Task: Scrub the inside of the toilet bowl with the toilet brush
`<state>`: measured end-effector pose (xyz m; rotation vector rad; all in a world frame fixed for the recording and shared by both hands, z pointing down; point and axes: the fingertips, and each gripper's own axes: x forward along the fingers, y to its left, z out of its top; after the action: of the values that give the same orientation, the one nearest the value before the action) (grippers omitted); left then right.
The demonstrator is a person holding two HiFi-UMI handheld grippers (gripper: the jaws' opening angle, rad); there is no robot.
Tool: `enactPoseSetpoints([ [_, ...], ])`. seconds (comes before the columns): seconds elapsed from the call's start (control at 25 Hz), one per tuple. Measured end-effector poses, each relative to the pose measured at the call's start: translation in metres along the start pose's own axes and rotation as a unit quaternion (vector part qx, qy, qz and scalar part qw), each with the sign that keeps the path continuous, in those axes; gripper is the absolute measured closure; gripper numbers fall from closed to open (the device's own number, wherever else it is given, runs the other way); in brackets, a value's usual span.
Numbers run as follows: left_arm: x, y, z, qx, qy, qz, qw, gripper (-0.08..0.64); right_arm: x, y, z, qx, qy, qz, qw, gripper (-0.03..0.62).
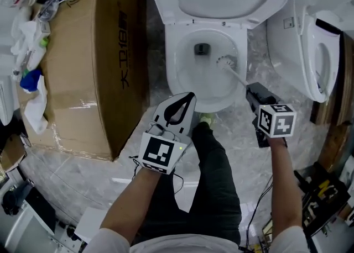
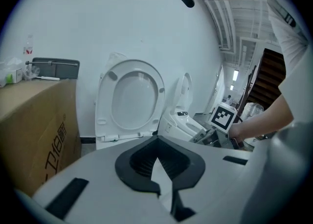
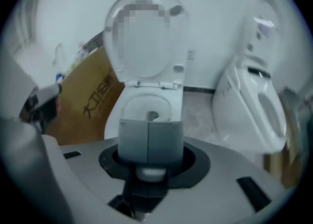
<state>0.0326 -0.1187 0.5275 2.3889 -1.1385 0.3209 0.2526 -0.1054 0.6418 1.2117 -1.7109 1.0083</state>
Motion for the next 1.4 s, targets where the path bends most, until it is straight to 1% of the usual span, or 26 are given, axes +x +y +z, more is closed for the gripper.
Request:
enactPoseSetpoints([
  [0.04,-0.001,-0.003,0.000,0.002,0.003,-0.003,1.0000,0.555,0.000,0.000,-0.007,0.093,-0.019,0.024,0.995,0.430],
  [0.08,-0.002,-0.006,0.001,0.005,0.005,-0.006,1.0000,0.554,0.001,0.000,-0.012,0.183,-0.044,0.050,0.981,0.430],
  [0.12,-0.003,-0.008,0.000,0.007,0.007,-0.009,0.9999,0.554,0.001,0.001,-0.015,0.265,-0.073,0.077,0.958,0.430],
  [0.16,-0.003,-0.009,0.000,0.010,0.010,-0.012,0.9998,0.554,0.002,0.001,-0.016,0.334,-0.102,0.099,0.932,0.430],
  [0.2,-0.004,-0.010,-0.001,0.013,0.013,-0.015,0.9997,0.554,0.005,0.000,-0.017,0.387,-0.129,0.114,0.906,0.430],
  [0.24,-0.004,-0.009,-0.002,0.015,0.014,-0.017,0.9996,0.554,0.008,-0.003,-0.018,0.427,-0.150,0.122,0.883,0.430],
  [0.28,-0.004,-0.009,-0.003,0.017,0.015,-0.018,0.9996,0.555,0.012,-0.006,-0.018,0.457,-0.166,0.125,0.865,0.430],
  [0.32,-0.004,-0.007,-0.004,0.019,0.017,-0.018,0.9995,0.554,0.015,-0.008,-0.019,0.482,-0.179,0.127,0.848,0.430],
  [0.44,-0.004,-0.006,-0.011,0.023,0.023,-0.017,0.9993,0.554,0.022,-0.010,-0.019,0.537,-0.210,0.141,0.805,0.430],
  [0.48,-0.005,-0.006,-0.014,0.023,0.025,-0.017,0.9993,0.554,0.023,-0.011,-0.020,0.551,-0.217,0.142,0.793,0.430],
  [0.6,-0.005,-0.005,-0.014,0.027,0.024,-0.020,0.9991,0.554,0.026,-0.015,-0.027,0.584,-0.231,0.136,0.767,0.430],
  [0.68,-0.006,-0.003,-0.015,0.027,0.023,-0.021,0.9992,0.555,0.028,-0.018,-0.031,0.602,-0.246,0.140,0.747,0.430],
  [0.76,-0.006,0.000,-0.017,0.025,0.021,-0.020,0.9993,0.554,0.035,-0.020,-0.035,0.614,-0.257,0.149,0.731,0.430],
  [0.8,-0.007,0.001,-0.019,0.024,0.020,-0.020,0.9993,0.554,0.042,-0.019,-0.035,0.616,-0.260,0.155,0.727,0.430],
  [0.84,-0.007,0.003,-0.020,0.023,0.021,-0.019,0.9993,0.554,0.048,-0.018,-0.033,0.615,-0.261,0.163,0.726,0.430],
  [0.88,-0.008,0.004,-0.021,0.022,0.021,-0.018,0.9994,0.554,0.055,-0.016,-0.029,0.609,-0.260,0.170,0.730,0.430],
  [0.92,-0.008,0.006,-0.022,0.021,0.020,-0.017,0.9994,0.554,0.062,-0.013,-0.024,0.599,-0.257,0.177,0.737,0.430],
  [1.12,-0.014,0.017,-0.026,0.016,0.019,-0.007,0.9997,0.554,0.080,0.004,0.003,0.532,-0.229,0.203,0.789,0.430],
  [1.4,-0.015,0.027,-0.029,0.010,0.011,0.004,0.9999,0.554,0.089,0.025,0.023,0.430,-0.199,0.233,0.849,0.430],
])
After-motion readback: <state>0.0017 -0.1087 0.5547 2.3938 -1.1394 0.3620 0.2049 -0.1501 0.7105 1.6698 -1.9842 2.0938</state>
